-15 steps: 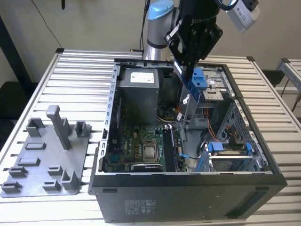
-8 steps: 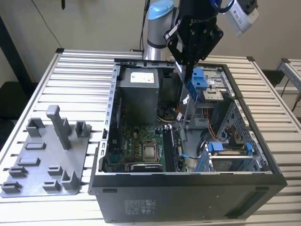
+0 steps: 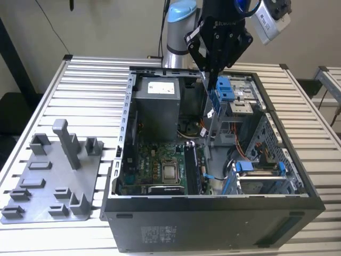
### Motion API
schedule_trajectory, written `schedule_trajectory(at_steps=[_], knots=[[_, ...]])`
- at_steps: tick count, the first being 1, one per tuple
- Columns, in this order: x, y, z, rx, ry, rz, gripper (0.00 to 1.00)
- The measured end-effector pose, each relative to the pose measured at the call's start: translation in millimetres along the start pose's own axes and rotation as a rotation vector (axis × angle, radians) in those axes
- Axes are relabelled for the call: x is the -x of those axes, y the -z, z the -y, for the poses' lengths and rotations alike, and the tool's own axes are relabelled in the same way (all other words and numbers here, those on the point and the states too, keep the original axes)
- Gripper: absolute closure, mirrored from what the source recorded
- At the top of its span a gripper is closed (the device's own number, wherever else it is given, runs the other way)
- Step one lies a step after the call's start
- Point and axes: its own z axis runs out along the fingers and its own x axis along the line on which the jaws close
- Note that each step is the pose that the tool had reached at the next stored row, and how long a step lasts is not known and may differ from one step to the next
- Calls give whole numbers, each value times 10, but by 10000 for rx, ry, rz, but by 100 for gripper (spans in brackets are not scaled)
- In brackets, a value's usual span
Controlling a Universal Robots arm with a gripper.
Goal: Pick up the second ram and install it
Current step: 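Insert the second ram into the second slot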
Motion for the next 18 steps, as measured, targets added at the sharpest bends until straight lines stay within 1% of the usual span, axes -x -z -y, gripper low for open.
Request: schedule_trajectory(at_steps=[6,10,11,13,14,15,16,18], knots=[[-1,-10,2,-31,-869,65,86],[-2,-11,1,-44,-1043,78,86],[-2,-13,1,-47,-1124,84,86],[-2,-20,2,-67,-1441,103,86],[-2,-24,2,-73,-1583,77,86],[-3,-29,2,-76,-1678,23,86],[-3,-33,3,-77,-1728,-40,86],[2,-42,4,-70,-1756,-189,86]])
